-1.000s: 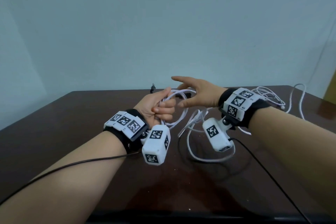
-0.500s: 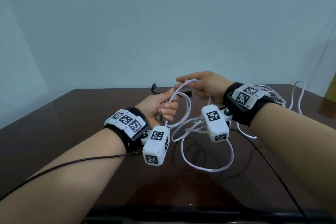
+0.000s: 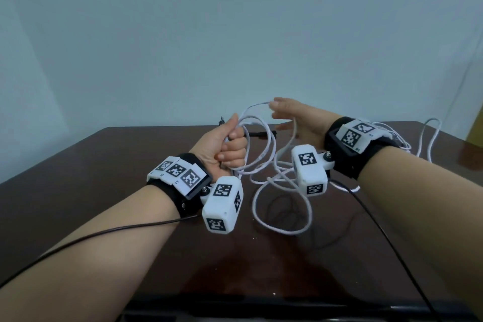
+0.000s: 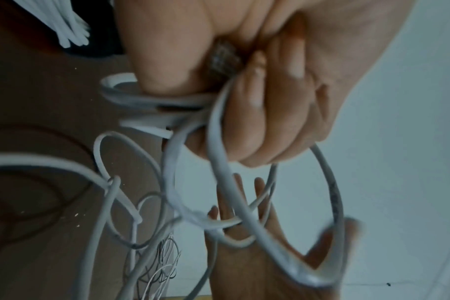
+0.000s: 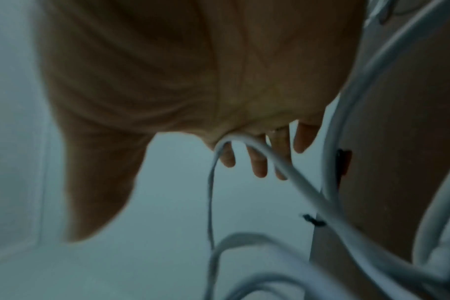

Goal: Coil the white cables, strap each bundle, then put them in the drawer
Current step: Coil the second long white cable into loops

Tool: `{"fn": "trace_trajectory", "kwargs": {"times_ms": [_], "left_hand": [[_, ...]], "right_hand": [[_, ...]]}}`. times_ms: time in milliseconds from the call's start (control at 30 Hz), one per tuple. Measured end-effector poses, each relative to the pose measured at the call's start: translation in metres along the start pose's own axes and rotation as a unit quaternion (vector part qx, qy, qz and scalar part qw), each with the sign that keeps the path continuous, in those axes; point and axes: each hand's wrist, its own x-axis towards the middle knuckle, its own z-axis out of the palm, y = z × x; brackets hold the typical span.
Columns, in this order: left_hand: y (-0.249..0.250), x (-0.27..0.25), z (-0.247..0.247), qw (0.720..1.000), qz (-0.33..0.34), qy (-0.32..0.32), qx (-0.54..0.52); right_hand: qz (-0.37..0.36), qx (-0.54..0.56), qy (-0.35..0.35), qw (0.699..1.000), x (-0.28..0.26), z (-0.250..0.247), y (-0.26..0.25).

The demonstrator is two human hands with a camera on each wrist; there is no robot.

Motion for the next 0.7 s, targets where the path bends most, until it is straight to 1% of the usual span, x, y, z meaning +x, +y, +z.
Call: {"fn": "trace_trajectory", "kwargs": {"times_ms": [33, 67, 100, 133, 167, 200, 267, 300, 333, 400, 433, 467, 500, 533, 567, 600, 633, 667, 700], "left_hand": [[-0.003, 0.002, 0.002, 1.000, 0.008, 0.006, -0.003], [-0.004, 0.003, 0.004, 1.000, 0.015, 0.006, -0.009], [-0.005, 0.004, 0.006, 1.000, 0.019, 0.000, -0.017], [-0.005, 0.005, 0.007, 0.999, 0.019, -0.010, -0.023], [-0.004, 0.004, 0.008, 0.999, 0.014, -0.029, -0.028], [-0.003, 0.004, 0.007, 0.997, 0.003, -0.064, -0.034], [-0.001, 0.003, 0.005, 0.984, -0.029, -0.164, -0.062], [-0.001, 0.002, 0.004, 0.976, -0.045, -0.200, -0.079], [0.000, 0.002, 0.005, 0.969, -0.059, -0.221, -0.092], [0.000, 0.002, 0.007, 0.961, -0.072, -0.242, -0.111], [0.001, 0.003, 0.009, 0.962, -0.070, -0.240, -0.111], [0.003, 0.005, 0.010, 0.970, -0.062, -0.212, -0.097], [0.005, 0.005, 0.010, 0.984, -0.050, -0.156, -0.070], [0.004, 0.006, 0.010, 0.995, -0.033, -0.086, -0.034], [0.002, 0.006, 0.011, 1.000, -0.010, -0.022, 0.006], [-0.002, 0.007, 0.012, 0.999, 0.014, 0.023, 0.043], [-0.006, 0.009, 0.013, 0.995, 0.036, 0.055, 0.072], [-0.010, 0.011, 0.015, 0.991, 0.053, 0.081, 0.089], [-0.014, 0.012, 0.016, 0.988, 0.065, 0.102, 0.100]], "right_hand": [[0.010, 0.055, -0.035, 0.998, 0.001, 0.002, 0.002], [0.013, 0.086, -0.069, 0.994, 0.002, 0.007, 0.003], [0.003, 0.090, -0.101, 0.991, 0.004, 0.013, 0.005], [-0.015, 0.079, -0.112, 0.990, 0.004, 0.019, 0.007], [-0.026, 0.061, -0.109, 0.992, 0.000, 0.026, 0.005], [-0.029, 0.049, -0.095, 0.994, -0.002, 0.030, 0.005], [-0.049, 0.022, -0.093, 0.994, -0.003, 0.027, 0.007], [-0.060, 0.008, -0.099, 0.993, -0.003, 0.025, 0.009], [-0.068, 0.009, -0.118, 0.991, -0.005, 0.024, 0.009], [-0.091, 0.032, -0.172, 0.980, -0.007, 0.026, 0.012], [-0.105, 0.024, -0.168, 0.980, -0.007, 0.026, 0.013], [-0.129, -0.016, -0.139, 0.982, -0.006, 0.026, 0.013], [-0.157, -0.101, -0.082, 0.979, -0.007, 0.025, 0.011], [-0.185, -0.210, -0.015, 0.960, -0.005, 0.022, 0.010], [-0.203, -0.316, 0.038, 0.926, -0.005, 0.020, 0.009], [-0.213, -0.397, 0.076, 0.890, -0.003, 0.018, 0.009], [-0.219, -0.442, 0.094, 0.865, -0.006, 0.019, 0.007], [-0.221, -0.461, 0.101, 0.854, -0.008, 0.020, 0.008], [-0.224, -0.467, 0.106, 0.849, -0.009, 0.020, 0.008]]}}
